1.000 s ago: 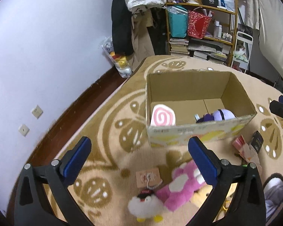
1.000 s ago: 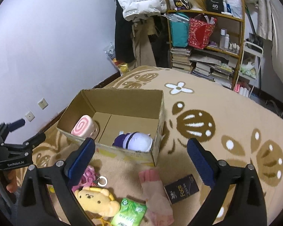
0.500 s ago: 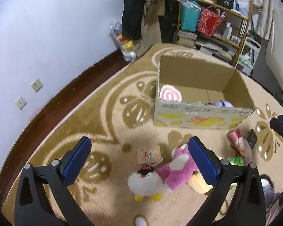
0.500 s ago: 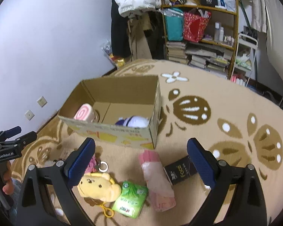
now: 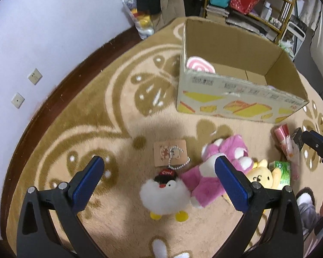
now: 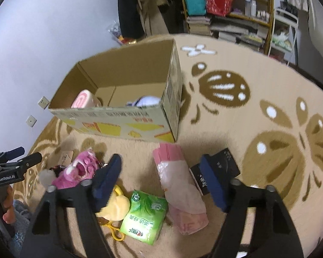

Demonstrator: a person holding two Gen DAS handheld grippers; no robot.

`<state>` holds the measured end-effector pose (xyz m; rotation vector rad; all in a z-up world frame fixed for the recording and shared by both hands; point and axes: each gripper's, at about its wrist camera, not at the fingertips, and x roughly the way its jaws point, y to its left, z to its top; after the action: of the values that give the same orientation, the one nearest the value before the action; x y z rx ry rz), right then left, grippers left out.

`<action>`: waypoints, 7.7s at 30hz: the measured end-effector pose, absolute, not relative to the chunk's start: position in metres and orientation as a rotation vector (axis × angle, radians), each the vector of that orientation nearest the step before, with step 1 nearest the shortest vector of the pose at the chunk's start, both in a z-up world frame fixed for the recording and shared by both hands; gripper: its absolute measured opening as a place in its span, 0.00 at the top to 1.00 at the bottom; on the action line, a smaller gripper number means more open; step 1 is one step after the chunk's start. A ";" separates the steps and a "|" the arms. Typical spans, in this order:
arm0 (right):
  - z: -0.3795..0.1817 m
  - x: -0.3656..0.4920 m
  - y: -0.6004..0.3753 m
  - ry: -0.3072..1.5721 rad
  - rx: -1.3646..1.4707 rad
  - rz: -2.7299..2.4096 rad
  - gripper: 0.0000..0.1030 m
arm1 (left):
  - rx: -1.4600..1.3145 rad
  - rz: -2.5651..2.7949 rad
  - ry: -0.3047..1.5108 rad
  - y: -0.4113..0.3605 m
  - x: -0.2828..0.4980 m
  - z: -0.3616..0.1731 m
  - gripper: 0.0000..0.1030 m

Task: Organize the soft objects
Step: 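Withdraw both tools from the box toward the remaining items, then grasp the white penguin plush with the left tool while the right tool grasps the plastic bag roll, then lift the penguin and bag roll over the box and release both inside, then withdraw both open tools from the box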

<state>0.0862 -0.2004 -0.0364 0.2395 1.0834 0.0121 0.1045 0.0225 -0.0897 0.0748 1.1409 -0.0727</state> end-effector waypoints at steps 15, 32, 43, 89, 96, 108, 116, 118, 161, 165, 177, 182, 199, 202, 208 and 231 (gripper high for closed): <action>-0.075 0.093 -0.201 1.210 0.274 0.048 0.52 | 0.078 -0.013 1.286 0.030 0.111 -0.121 0.01; -0.096 0.099 -0.212 1.261 0.286 -0.019 0.53 | 0.086 -0.010 1.413 0.029 0.118 -0.150 0.18; -0.099 0.099 -0.222 1.272 0.359 -0.020 0.53 | 0.032 -0.059 1.458 0.030 0.122 -0.163 0.49; -0.039 0.073 -0.199 1.065 0.317 0.018 0.64 | 0.085 -0.039 1.007 0.022 0.092 -0.073 0.70; -0.032 0.072 -0.202 1.029 0.346 0.043 0.77 | 0.074 -0.044 0.951 0.023 0.088 -0.062 0.71; -0.008 0.067 -0.203 0.948 0.360 0.053 0.82 | 0.050 -0.057 0.838 0.025 0.083 -0.040 0.72; 0.024 0.067 -0.203 0.842 0.354 0.071 0.82 | 0.064 -0.073 0.745 0.024 0.082 -0.016 0.72; 0.031 0.069 -0.202 0.823 0.346 0.078 0.82 | 0.070 -0.069 0.715 0.023 0.083 -0.009 0.72; 0.013 0.178 -0.200 0.792 0.252 0.122 0.82 | 0.174 -0.176 0.705 -0.056 0.206 -0.051 0.71; 0.005 0.182 -0.205 0.811 0.276 0.119 0.82 | 0.194 -0.168 0.716 -0.058 0.207 -0.059 0.70; -0.006 0.184 -0.213 0.851 0.325 0.111 0.65 | 0.158 -0.130 0.695 -0.047 0.203 -0.055 0.28; 0.003 0.178 -0.216 0.819 0.333 0.097 0.40 | 0.175 -0.111 0.683 -0.045 0.199 -0.050 0.13; 0.024 0.166 -0.223 0.795 0.321 0.032 0.00 | 0.184 -0.070 0.661 -0.030 0.189 -0.032 0.00; 0.023 0.162 -0.228 0.802 0.340 0.025 0.00 | 0.183 -0.069 0.660 -0.026 0.183 -0.028 0.00; 0.029 0.145 -0.236 0.796 0.365 0.014 0.00 | 0.165 -0.063 0.663 -0.017 0.168 -0.018 0.00; 0.050 0.081 -0.241 0.827 0.328 -0.058 0.00 | 0.147 -0.090 0.739 0.008 0.097 -0.003 0.00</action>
<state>0.0810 -0.2410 0.0503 0.3278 0.8266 -0.0579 0.0974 0.0082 -0.0030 0.1466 0.7394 -0.0905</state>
